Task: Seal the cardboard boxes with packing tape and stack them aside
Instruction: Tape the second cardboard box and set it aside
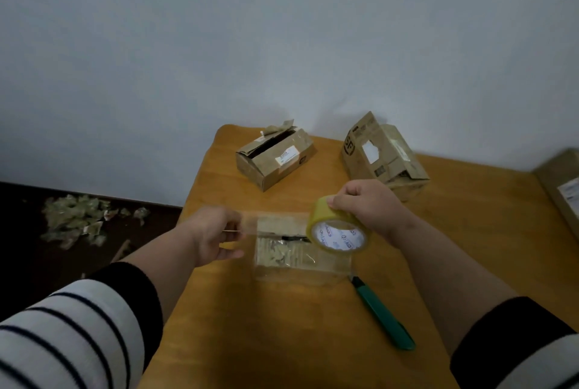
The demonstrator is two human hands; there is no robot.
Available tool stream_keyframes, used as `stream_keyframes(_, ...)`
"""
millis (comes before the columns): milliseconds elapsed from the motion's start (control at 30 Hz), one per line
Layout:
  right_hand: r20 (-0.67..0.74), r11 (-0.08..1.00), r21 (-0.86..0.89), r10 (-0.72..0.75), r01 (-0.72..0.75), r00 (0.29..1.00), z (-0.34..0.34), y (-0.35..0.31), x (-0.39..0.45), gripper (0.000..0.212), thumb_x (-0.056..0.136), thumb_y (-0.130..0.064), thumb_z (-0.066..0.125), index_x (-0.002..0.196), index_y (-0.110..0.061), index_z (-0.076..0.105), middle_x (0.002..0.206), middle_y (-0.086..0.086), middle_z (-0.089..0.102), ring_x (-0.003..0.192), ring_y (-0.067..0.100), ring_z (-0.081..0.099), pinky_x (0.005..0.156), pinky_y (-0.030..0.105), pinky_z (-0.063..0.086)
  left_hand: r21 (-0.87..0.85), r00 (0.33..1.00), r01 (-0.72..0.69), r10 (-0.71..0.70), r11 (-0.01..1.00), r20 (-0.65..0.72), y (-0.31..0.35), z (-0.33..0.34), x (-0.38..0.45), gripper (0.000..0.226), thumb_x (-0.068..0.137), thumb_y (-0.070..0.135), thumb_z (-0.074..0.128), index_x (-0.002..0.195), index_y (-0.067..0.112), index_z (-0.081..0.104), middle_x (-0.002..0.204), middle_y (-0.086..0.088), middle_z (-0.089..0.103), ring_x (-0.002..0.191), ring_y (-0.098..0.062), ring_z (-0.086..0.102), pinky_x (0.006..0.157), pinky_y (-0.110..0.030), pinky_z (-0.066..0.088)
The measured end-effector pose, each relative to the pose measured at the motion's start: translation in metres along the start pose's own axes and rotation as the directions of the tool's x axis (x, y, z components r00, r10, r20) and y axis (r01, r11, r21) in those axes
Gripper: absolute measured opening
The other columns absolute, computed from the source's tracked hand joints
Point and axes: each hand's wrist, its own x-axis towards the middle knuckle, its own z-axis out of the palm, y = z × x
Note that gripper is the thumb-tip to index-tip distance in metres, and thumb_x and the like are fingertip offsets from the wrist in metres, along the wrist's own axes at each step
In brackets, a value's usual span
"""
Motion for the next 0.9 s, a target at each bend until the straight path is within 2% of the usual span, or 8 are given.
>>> stream_keyframes(100, 0.043, 0.999, -0.030, 0.018, -0.017, 0.999, 0.003, 0.004, 0.007, 0.028, 0.088, -0.029, 0.069, 0.083, -0.002, 0.066, 0.076, 0.007, 0.062, 0.069, 0.019, 0.058, 0.067, 0.032, 0.047, -0.044, 1.000, -0.003, 0.003, 0.999, -0.007, -0.001, 0.003, 0.003, 0.012, 0.099, 0.021, 0.053, 0.098, 0.011, 0.061, 0.074, -0.005, 0.068, 0.081, -0.021, 0.065, 0.064, -0.041, 0.056)
stream_keyframes(233, 0.096, 0.997, -0.067, 0.041, -0.035, 0.995, 0.007, 0.004, 0.014, 0.031, 0.088, -0.031, 0.068, 0.083, 0.000, 0.065, 0.076, 0.007, 0.059, 0.069, 0.019, 0.055, 0.066, 0.032, 0.044, -0.109, 0.999, -0.005, 0.001, 0.994, -0.041, -0.007, 0.005, 0.003, 0.012, 0.096, 0.015, 0.058, 0.105, 0.009, 0.064, 0.088, -0.008, 0.070, 0.085, -0.021, 0.066, 0.068, -0.038, 0.058)
stream_keyframes(300, 0.116, 0.998, -0.028, 0.068, -0.065, 0.991, 0.007, 0.004, 0.017, 0.033, 0.088, -0.031, 0.068, 0.085, 0.002, 0.064, 0.077, 0.008, 0.056, 0.068, 0.020, 0.053, 0.066, 0.032, 0.043, -0.176, 0.999, 0.011, -0.019, 0.984, -0.046, -0.008, 0.006, 0.003, 0.012, 0.096, 0.013, 0.056, 0.103, 0.008, 0.064, 0.095, -0.011, 0.071, 0.085, -0.021, 0.066, 0.070, -0.036, 0.056)
stream_keyframes(367, 0.136, 0.996, -0.003, 0.093, -0.093, 0.986, 0.006, 0.004, 0.021, 0.029, 0.089, -0.032, 0.068, 0.082, -0.004, 0.062, 0.077, 0.007, 0.054, 0.068, 0.020, 0.052, 0.065, 0.031, 0.042, -0.215, 0.998, 0.029, -0.041, 0.976, -0.052, -0.009, 0.008, 0.004, 0.011, 0.097, 0.013, 0.056, 0.100, 0.006, 0.064, 0.094, -0.012, 0.072, 0.081, -0.021, 0.065, 0.070, -0.035, 0.055)
stream_keyframes(467, 0.169, 0.994, -0.023, 0.109, -0.107, 0.980, 0.006, 0.006, 0.024, 0.026, 0.089, -0.032, 0.067, 0.083, -0.007, 0.060, 0.079, 0.009, 0.053, 0.071, 0.021, 0.052, 0.068, 0.033, 0.041, -0.197, 0.996, 0.046, -0.060, 0.979, -0.064, -0.012, 0.011, 0.005, 0.011, 0.097, 0.011, 0.054, 0.096, 0.006, 0.064, 0.090, -0.010, 0.072, 0.079, -0.019, 0.066, 0.073, -0.035, 0.053)
stream_keyframes(633, 0.188, 0.991, -0.058, 0.129, -0.120, 0.974, 0.007, 0.005, 0.030, 0.028, 0.089, -0.034, 0.066, 0.080, -0.011, 0.053, 0.079, 0.009, 0.047, 0.072, 0.021, 0.047, 0.068, 0.035, 0.036, -0.189, 0.992, 0.035, -0.056, 0.981, -0.110, -0.017, 0.014, 0.009, 0.009, 0.096, 0.009, 0.058, 0.105, 0.009, 0.059, 0.080, -0.007, 0.072, 0.071, -0.018, 0.068, 0.070, -0.035, 0.054)
stream_keyframes(767, 0.219, 0.986, -0.131, 0.128, -0.101, 0.967, 0.005, 0.002, 0.032, 0.033, 0.089, -0.039, 0.065, 0.076, -0.013, 0.049, 0.075, 0.004, 0.045, 0.069, 0.020, 0.045, 0.065, 0.033, 0.036, -0.165, 0.992, 0.038, -0.057, 0.985, -0.112, -0.020, 0.016, 0.010, 0.005, 0.097, 0.011, 0.058, 0.102, 0.009, 0.060, 0.080, -0.007, 0.071, 0.071, -0.019, 0.066, 0.075, -0.037, 0.053)
stream_keyframes(900, 0.240, 0.987, -0.133, 0.121, -0.091, 0.963, 0.004, 0.002, 0.033, 0.035, 0.089, -0.039, 0.065, 0.074, -0.014, 0.048, 0.073, 0.004, 0.046, 0.067, 0.020, 0.045, 0.065, 0.034, 0.037, -0.141, 0.992, 0.041, -0.057, 0.989, -0.112, -0.024, 0.018, 0.014, 0.005, 0.097, 0.012, 0.059, 0.100, 0.009, 0.059, 0.075, -0.006, 0.068, 0.069, -0.018, 0.063, 0.076, -0.037, 0.052)
